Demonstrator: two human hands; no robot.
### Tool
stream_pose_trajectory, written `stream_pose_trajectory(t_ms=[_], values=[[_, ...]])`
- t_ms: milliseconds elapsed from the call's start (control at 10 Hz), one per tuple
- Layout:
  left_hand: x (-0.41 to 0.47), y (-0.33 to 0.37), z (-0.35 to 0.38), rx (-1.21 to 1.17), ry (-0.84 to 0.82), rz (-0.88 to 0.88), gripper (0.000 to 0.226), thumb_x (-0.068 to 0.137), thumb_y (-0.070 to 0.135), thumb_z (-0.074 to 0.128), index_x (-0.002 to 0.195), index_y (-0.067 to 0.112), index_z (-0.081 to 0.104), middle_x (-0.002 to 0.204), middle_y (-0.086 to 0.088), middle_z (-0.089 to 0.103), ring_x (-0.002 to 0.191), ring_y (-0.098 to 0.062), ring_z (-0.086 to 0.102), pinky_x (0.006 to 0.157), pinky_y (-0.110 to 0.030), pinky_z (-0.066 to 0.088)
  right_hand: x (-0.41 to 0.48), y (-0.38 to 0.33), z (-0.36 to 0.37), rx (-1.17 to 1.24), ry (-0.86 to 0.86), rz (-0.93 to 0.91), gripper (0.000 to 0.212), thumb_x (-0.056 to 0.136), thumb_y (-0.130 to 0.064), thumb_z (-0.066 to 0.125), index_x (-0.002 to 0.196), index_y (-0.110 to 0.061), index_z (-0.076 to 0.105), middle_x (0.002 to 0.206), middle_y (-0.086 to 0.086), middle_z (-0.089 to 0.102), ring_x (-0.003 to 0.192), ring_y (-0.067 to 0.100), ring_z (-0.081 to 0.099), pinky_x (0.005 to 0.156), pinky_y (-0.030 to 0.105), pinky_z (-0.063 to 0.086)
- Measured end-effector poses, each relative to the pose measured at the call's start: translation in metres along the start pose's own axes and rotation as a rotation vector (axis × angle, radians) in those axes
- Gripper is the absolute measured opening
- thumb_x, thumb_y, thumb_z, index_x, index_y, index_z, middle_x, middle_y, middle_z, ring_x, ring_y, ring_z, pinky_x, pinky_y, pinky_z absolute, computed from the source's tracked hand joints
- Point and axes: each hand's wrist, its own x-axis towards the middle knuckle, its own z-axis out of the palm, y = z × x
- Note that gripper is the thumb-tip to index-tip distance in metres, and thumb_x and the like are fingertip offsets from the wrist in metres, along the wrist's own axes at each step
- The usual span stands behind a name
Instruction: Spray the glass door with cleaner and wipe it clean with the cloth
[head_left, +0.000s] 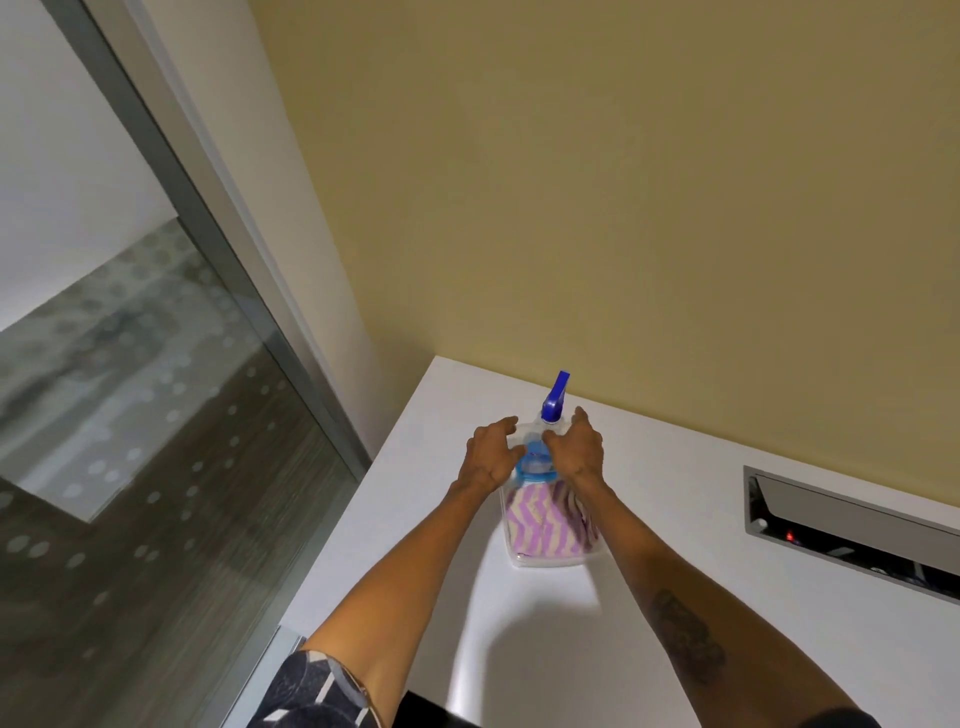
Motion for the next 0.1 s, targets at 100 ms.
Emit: stream_pose_trajectory(t_ms=[100], values=[[-0.0248,-0.0104,-0.0188,0.013,0.075,0.02,0.047,0.101,0.021,0.061,0.147,0.011,0.052,0.139,-0.008,0.065,0.127,-0.029,0.061,0.109,-0.04,0.049,-0.028,-0.0068,-0.001,0.024,0.146,0.092,0.041,0.1,-0.021,0.064,0.135,-0.003,0.051,0.135,0.02,0.063,0.122,0.04,0.063,0.099,0.043,0.052]])
